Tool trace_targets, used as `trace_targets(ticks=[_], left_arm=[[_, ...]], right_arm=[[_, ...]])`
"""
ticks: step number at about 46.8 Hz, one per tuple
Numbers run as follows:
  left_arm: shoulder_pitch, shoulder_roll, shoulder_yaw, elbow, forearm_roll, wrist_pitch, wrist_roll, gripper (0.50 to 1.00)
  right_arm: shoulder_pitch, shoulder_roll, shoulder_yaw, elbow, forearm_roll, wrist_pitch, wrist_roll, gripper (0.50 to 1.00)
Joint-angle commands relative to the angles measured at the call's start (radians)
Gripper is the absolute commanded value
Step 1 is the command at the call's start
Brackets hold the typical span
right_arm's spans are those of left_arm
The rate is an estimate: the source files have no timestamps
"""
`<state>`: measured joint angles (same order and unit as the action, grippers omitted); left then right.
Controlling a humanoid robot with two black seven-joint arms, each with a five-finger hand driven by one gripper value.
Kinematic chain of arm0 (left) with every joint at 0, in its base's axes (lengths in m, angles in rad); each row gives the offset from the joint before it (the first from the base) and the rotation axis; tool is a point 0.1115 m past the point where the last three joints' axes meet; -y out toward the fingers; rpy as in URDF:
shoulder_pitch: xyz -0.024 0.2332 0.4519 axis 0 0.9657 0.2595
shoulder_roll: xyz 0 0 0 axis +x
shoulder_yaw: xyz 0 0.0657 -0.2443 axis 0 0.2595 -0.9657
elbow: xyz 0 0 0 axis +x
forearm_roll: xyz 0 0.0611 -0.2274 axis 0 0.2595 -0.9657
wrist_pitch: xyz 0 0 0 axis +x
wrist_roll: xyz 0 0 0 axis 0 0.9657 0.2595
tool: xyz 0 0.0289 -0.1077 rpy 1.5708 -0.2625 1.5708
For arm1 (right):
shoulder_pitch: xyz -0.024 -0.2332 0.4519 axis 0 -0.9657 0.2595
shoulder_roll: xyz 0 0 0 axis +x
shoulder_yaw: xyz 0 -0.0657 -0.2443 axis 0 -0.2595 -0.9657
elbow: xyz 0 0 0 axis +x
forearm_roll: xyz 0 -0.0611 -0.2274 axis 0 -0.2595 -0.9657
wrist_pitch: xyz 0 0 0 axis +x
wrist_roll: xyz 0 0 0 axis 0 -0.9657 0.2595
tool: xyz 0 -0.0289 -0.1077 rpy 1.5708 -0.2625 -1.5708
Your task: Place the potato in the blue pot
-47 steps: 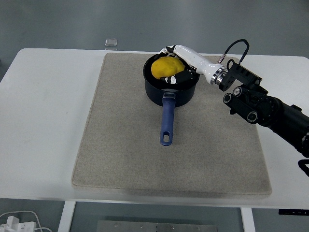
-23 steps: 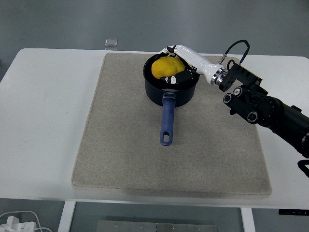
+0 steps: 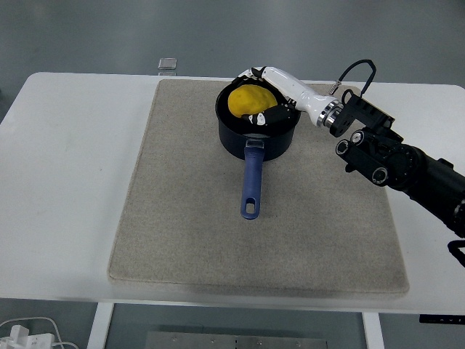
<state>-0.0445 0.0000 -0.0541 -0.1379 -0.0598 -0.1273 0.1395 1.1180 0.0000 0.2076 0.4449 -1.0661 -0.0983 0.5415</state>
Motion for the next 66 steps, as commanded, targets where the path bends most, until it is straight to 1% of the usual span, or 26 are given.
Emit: trace_targets(ticks=[1,19,24,30,34,37,40,43,45,49,52,56,60,64,66], left_arm=[[0.000,0.000,0.000,0.000,0.000,0.000,0.000,0.999],[0.000,0.000,0.000,0.000,0.000,0.000,0.002,0.999],[0.000,0.000,0.000,-0.003,0.000,0.000,0.000,0.999],[-0.002,0.000,0.000,-0.006,0.000,0.000,0.000,0.999],[-0.002,0.000,0.000,-0.009,0.001,0.000,0.000,0.999],[-0.002,0.000,0.000,-0.011,0.001,0.000,0.000,0.999],[0.000,0.000,0.000,-0.011,0.001,0.000,0.000,0.999],[0.000,0.000,0.000,-0.012,0.001,0.000,0.000,0.999],[-0.002,0.000,0.000,-0.011,0.001,0.000,0.000,0.999],[0.000,0.000,0.000,-0.012,0.001,0.000,0.002,0.999],[-0.002,0.000,0.000,-0.012,0.001,0.000,0.000,0.999],[0.000,0.000,0.000,-0.012,0.001,0.000,0.002,0.999],[0.000,0.000,0.000,-0.012,0.001,0.000,0.000,0.999],[0.002,0.000,0.000,-0.011,0.001,0.000,0.000,0.999],[0.011,0.000,0.000,-0.011,0.001,0.000,0.000,0.999]], right_arm=[[0.000,0.000,0.001,0.000,0.000,0.000,0.000,0.915],[0.013,-0.003,0.004,0.002,0.021,0.002,-0.002,0.915],[0.032,-0.026,0.004,0.002,0.110,0.006,-0.003,0.915],[0.066,-0.074,0.003,0.000,0.285,0.014,-0.006,0.915],[0.077,-0.101,0.004,0.002,0.425,0.048,-0.012,0.915],[0.077,-0.127,0.006,0.001,0.535,0.087,-0.049,0.915],[0.078,-0.150,0.013,0.000,0.662,0.112,-0.089,0.915],[0.077,-0.156,0.051,0.000,0.805,0.129,-0.129,0.915],[0.074,-0.156,0.088,0.000,0.892,0.143,-0.167,0.915],[0.068,-0.158,0.170,-0.002,1.053,0.154,-0.251,0.915],[0.059,-0.155,0.217,-0.002,1.152,0.155,-0.287,0.915],[0.042,-0.147,0.240,-0.002,1.227,0.150,-0.308,0.915],[0.031,-0.140,0.243,-0.002,1.275,0.141,-0.308,0.915],[0.017,-0.117,0.243,-0.002,1.324,0.111,-0.310,0.915],[0.008,-0.104,0.243,-0.003,1.336,0.106,-0.310,0.915]])
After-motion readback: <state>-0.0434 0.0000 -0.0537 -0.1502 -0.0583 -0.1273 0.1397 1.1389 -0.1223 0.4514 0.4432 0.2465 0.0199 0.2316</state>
